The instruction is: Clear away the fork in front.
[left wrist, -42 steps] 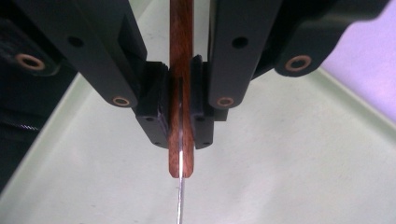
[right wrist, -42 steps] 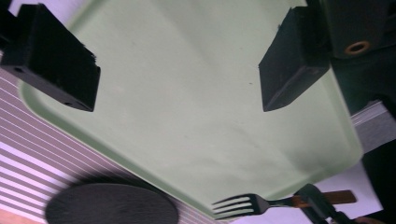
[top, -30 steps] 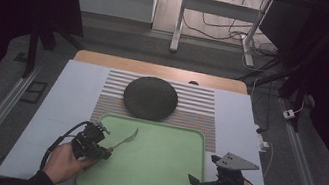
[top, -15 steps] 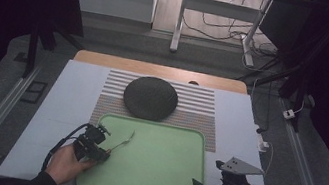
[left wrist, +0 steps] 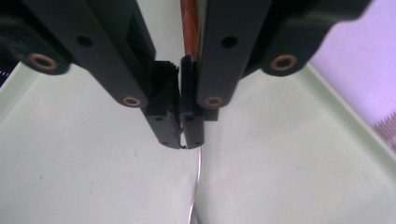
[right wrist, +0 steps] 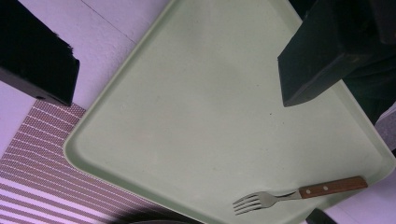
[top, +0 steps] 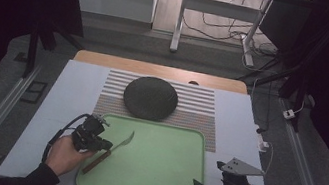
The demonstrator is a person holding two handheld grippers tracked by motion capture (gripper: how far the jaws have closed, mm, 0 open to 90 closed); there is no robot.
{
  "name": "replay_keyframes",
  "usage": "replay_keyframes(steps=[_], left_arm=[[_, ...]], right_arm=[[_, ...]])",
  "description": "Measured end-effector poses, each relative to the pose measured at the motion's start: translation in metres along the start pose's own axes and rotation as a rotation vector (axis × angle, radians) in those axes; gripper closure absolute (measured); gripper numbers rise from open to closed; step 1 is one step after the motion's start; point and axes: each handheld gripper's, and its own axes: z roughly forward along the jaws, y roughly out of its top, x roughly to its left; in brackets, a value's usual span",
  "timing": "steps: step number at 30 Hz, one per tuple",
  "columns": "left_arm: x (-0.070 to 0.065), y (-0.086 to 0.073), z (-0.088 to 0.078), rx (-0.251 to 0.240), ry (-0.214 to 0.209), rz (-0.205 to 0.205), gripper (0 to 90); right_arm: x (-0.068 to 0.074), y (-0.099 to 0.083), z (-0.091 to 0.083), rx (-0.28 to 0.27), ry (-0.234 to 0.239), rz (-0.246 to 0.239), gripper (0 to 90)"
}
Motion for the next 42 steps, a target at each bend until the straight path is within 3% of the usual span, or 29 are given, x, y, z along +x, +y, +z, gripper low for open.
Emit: replay_keyframes(steps=[18, 33, 39, 42], left_arm=[[0.014, 0.037, 0.017, -0.063, -0.021, 0.034, 88.5], [0.03, 0.039, 0.037, -0.051, -0.012, -0.008, 88.5], [0.004, 0.046, 0.046, -0.033, -0.056, 0.075, 88.5], [-0.004, 0.048, 0.054, -0.012, -0.064, 0.095, 88.5]], right_arm=[[0.0, 0.0, 0.002, 0.016, -0.002, -0.008, 0.0], [0.002, 0.001, 0.004, 0.04, 0.0, -0.025, 0.0], [0.001, 0.001, 0.005, 0.042, 0.002, -0.02, 0.0], [0.001, 0.001, 0.004, 0.042, 0.002, -0.018, 0.0]])
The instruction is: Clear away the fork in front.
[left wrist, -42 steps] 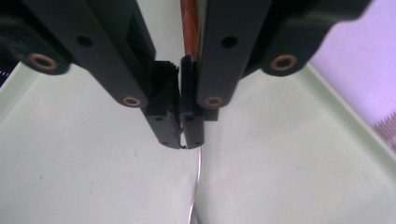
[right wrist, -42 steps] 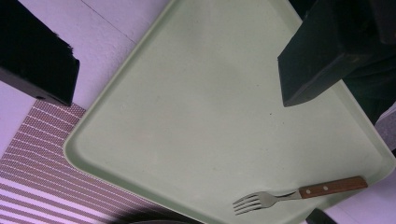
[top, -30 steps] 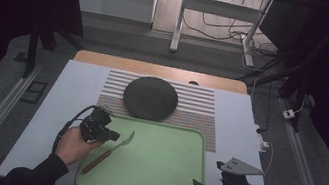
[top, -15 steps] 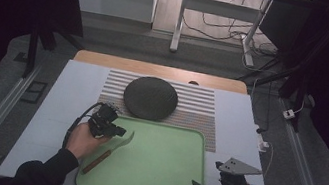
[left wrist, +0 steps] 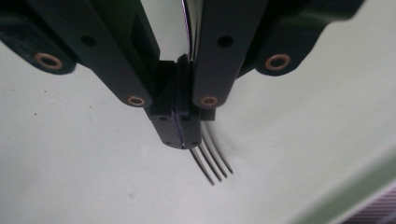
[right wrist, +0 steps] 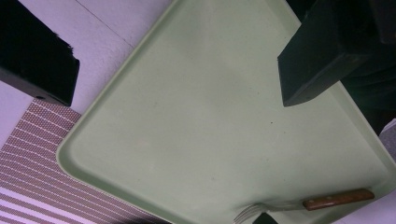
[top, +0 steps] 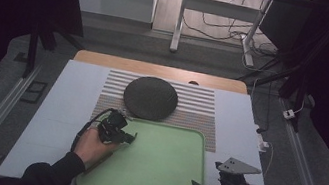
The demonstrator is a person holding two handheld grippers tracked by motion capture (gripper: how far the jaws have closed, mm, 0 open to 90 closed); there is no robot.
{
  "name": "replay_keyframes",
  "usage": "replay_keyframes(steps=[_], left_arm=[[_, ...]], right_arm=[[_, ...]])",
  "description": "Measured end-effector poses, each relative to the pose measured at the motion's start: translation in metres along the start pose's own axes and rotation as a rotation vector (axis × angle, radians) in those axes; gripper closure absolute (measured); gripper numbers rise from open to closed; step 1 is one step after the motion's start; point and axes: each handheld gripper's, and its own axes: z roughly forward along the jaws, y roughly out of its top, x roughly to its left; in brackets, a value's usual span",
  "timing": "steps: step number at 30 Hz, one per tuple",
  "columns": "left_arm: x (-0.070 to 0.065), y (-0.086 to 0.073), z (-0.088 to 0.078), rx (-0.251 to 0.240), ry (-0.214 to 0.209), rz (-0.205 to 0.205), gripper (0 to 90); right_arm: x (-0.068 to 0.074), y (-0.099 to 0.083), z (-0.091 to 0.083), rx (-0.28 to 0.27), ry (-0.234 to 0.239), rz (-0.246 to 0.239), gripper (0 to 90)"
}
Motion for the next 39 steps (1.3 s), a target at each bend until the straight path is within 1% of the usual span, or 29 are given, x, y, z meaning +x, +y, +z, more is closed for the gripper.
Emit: replay_keyframes(steps=[1, 3, 4, 7, 9, 11, 13, 16, 17, 18, 19, 21, 29, 39], left_arm=[[-0.002, 0.0, 0.002, 0.002, -0.004, -0.001, 88.5], [-0.004, 0.001, 0.003, 0.007, 0.004, 0.011, 88.5], [-0.004, 0.001, 0.002, -0.003, 0.003, 0.007, 88.5], [-0.006, 0.002, -0.001, -0.018, -0.011, 0.011, 88.5], [-0.01, 0.002, 0.001, -0.019, -0.029, 0.019, 88.5], [-0.014, 0.002, 0.006, -0.006, -0.043, 0.034, 88.5], [-0.018, 0.002, 0.012, 0.015, -0.045, 0.048, 88.5], [-0.021, 0.0, 0.021, 0.046, -0.025, 0.062, 88.5], [-0.02, 0.0, 0.022, 0.041, -0.026, 0.065, 88.5], [-0.019, -0.001, 0.021, 0.041, -0.029, 0.057, 88.5], [-0.017, -0.001, 0.021, 0.039, -0.022, 0.052, 88.5], [-0.014, -0.001, 0.018, 0.037, 0.005, 0.048, 88.5], [0.011, -0.007, 0.006, 0.034, 0.049, -0.033, 88.5], [0.04, -0.021, -0.012, 0.043, 0.08, -0.144, 88.5]], right_arm=[[0.0, 0.0, 0.0, 0.0, 0.0, 0.0, 0.0], [0.0, 0.0, 0.0, 0.002, -0.001, 0.0, 0.0], [0.0, 0.0, 0.0, 0.002, -0.001, 0.001, 0.0], [0.0, 0.0, 0.0, 0.004, 0.002, 0.002, 0.0], [-0.001, 0.0, 0.0, 0.005, 0.003, 0.0, 0.0], [0.0, 0.0, 0.0, 0.006, 0.003, -0.001, 0.0], [0.0, 0.0, 0.0, 0.007, 0.003, -0.001, 0.0], [-0.001, 0.0, 0.0, 0.005, 0.003, 0.0, 0.0], [-0.001, 0.0, 0.0, 0.005, 0.003, 0.001, 0.0], [-0.001, 0.0, 0.0, 0.005, 0.004, 0.003, 0.0], [-0.001, 0.0, 0.0, 0.005, 0.004, 0.004, 0.0], [-0.001, 0.0, 0.0, 0.005, 0.007, 0.004, 0.0], [-0.002, 0.0, 0.0, 0.003, 0.008, 0.014, 0.0], [-0.002, 0.0, 0.0, 0.005, 0.009, 0.014, 0.0]])
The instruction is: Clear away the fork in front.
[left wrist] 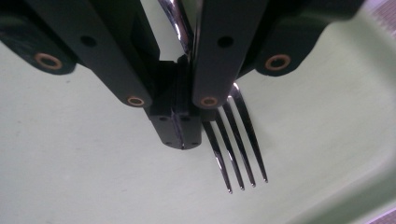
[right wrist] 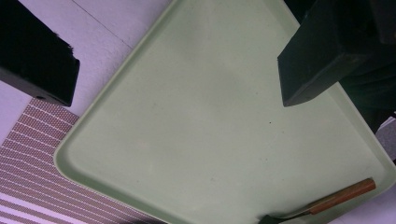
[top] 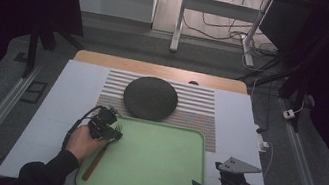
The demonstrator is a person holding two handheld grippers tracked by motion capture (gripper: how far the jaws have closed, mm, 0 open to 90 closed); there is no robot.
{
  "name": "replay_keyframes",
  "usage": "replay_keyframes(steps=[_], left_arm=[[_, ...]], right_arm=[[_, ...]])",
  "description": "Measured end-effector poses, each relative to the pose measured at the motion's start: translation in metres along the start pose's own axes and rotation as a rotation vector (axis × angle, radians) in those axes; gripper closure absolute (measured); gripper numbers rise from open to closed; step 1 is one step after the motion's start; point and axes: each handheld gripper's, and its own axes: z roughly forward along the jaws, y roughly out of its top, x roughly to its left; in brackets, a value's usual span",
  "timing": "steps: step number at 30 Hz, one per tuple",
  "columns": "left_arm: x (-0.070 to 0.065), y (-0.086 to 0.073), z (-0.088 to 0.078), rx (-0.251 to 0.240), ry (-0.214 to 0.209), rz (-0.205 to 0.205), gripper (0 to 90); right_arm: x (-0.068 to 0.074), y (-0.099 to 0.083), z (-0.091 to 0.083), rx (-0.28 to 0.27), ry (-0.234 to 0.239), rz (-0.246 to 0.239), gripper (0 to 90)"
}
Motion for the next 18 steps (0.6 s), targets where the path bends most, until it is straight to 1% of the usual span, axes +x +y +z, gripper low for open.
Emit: replay_keyframes(steps=[3, 5, 8, 12, 15, 16, 18], left_arm=[[0.008, -0.003, -0.004, 0.004, 0.012, -0.024, 88.5], [0.012, -0.005, -0.007, 0.007, 0.024, -0.033, 88.4], [0.017, -0.007, -0.01, 0.003, 0.036, -0.058, 88.4], [0.024, -0.009, -0.011, -0.012, 0.017, -0.084, 88.2], [0.024, -0.01, -0.014, -0.02, 0.012, -0.08, 82.5], [0.023, -0.01, -0.017, -0.03, 0.01, -0.083, 80.5], [0.022, -0.011, -0.023, -0.052, 0.005, -0.077, 74.6]], right_arm=[[0.0, 0.0, 0.0, -0.001, 0.0, 0.001, 0.0], [0.0, 0.0, 0.0, -0.001, 0.0, 0.002, 0.0], [-0.001, 0.0, 0.0, 0.0, 0.001, 0.003, 0.0], [-0.001, 0.0, 0.0, -0.001, 0.001, 0.004, 0.0], [-0.001, 0.0, 0.0, 0.0, 0.002, 0.006, 0.0], [-0.001, 0.0, 0.0, -0.001, 0.001, 0.005, 0.0], [0.0, 0.0, 0.0, -0.001, 0.001, 0.005, 0.0]])
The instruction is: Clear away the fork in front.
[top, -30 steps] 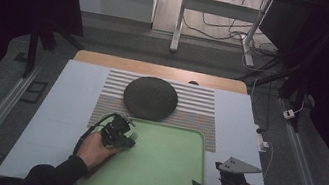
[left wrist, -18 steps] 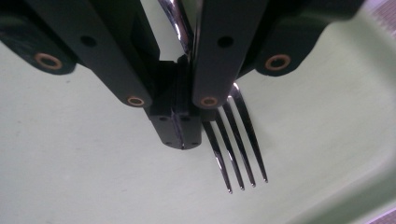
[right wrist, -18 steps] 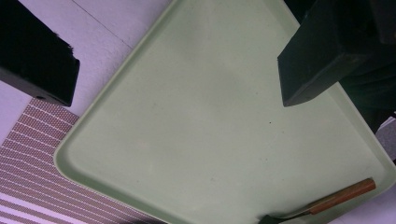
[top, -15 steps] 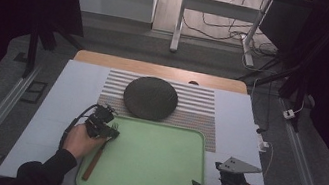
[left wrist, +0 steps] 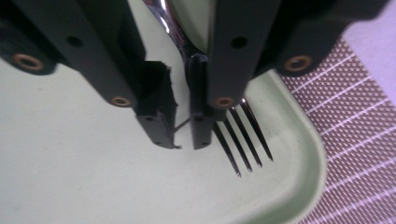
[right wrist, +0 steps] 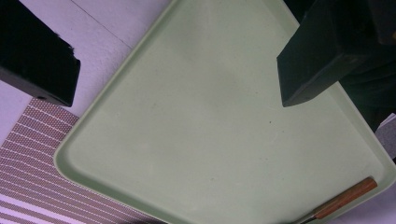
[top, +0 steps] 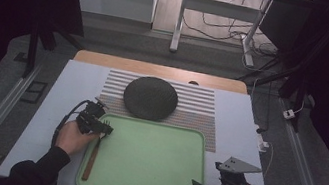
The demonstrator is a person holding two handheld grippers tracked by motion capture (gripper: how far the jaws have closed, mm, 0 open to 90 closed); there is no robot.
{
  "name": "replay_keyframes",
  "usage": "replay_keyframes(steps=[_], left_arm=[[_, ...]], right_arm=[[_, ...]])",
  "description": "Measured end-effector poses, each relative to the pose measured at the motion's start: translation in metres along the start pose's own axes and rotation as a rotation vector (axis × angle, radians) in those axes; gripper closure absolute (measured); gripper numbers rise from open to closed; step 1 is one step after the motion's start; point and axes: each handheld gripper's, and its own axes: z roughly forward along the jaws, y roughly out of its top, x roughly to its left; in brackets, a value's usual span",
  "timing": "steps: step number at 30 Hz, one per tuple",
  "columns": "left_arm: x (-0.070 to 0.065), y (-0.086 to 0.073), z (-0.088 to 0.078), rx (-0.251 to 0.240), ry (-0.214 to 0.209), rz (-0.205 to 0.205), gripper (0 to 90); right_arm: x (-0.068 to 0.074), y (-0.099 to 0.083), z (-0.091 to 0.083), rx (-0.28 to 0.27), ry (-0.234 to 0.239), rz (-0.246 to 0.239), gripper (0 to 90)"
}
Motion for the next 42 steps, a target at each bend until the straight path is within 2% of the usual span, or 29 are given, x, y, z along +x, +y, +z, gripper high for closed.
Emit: replay_keyframes(steps=[5, 9, 15, 17, 19, 23, 27, 30, 37, 40, 42], left_arm=[[-0.006, -0.007, -0.02, -0.073, -0.021, 0.035, 53.5], [-0.01, -0.018, -0.037, -0.141, -0.069, 0.076, 37.8], [-0.014, -0.039, -0.063, -0.268, -0.152, 0.097, 24.5], [-0.015, -0.047, -0.069, -0.286, -0.164, 0.096, 19.5], [-0.017, -0.056, -0.074, -0.293, -0.158, 0.109, 15.8], [-0.02, -0.077, -0.085, -0.312, -0.16, 0.11, 8.4], [-0.022, -0.1, -0.096, -0.337, -0.131, 0.113, 3.6], [-0.02, -0.116, -0.101, -0.358, -0.126, 0.105, 1.1], [-0.014, -0.152, -0.109, -0.375, -0.108, 0.065, 0.0], [-0.014, -0.161, -0.111, -0.362, -0.08, 0.052, 0.0], [-0.016, -0.164, -0.113, -0.375, -0.054, 0.057, 0.0]], right_arm=[[0.0, 0.0, 0.0, 0.001, -0.002, -0.002, 0.0], [0.001, 0.0, 0.0, 0.001, -0.003, -0.002, 0.0], [0.001, 0.0, 0.0, 0.001, -0.005, -0.002, 0.0], [0.001, 0.0, 0.0, 0.001, -0.006, -0.002, 0.0], [0.001, 0.0, 0.0, 0.001, -0.006, -0.002, 0.0], [0.0, 0.0, 0.0, 0.001, -0.008, 0.0, 0.0], [0.0, 0.0, 0.0, -0.003, -0.005, 0.006, 0.0], [0.0, 0.0, 0.0, -0.003, -0.006, 0.014, 0.0], [-0.001, 0.001, 0.0, -0.001, -0.015, 0.022, 0.0], [-0.001, 0.001, 0.0, -0.001, -0.015, 0.021, 0.0], [0.0, 0.001, 0.0, 0.001, -0.014, 0.021, 0.0]])
